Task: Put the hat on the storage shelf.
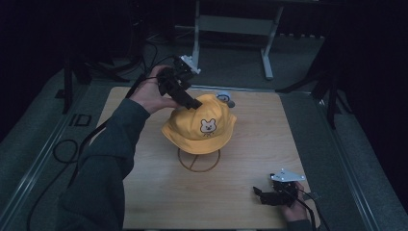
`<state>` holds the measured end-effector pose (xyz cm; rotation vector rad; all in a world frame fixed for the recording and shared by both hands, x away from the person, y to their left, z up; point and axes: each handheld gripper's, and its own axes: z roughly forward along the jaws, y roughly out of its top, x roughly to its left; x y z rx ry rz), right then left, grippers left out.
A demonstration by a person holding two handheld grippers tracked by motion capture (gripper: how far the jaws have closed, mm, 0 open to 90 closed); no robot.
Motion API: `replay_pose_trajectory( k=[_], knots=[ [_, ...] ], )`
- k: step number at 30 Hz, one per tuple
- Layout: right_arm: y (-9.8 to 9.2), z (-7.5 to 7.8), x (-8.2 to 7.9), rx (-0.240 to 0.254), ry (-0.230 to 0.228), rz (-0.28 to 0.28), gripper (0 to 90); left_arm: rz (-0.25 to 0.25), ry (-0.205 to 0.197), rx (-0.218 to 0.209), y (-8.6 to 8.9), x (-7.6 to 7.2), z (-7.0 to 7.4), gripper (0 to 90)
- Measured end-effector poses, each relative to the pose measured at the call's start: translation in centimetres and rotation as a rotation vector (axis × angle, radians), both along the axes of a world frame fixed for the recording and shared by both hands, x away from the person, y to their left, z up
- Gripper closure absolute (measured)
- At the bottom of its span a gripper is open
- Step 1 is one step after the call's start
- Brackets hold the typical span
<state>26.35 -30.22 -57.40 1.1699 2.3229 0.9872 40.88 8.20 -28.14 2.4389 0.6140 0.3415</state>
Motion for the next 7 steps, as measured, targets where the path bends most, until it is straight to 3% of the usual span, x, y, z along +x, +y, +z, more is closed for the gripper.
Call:
replay_pose_trajectory(
  k=[7],
  knots=[
    [0.0,0.0,0.0,0.001,0.001,-0.001,11.0,0.04,-0.019,-0.056,2.2,-0.2,0.4,23.2]
  ],
)
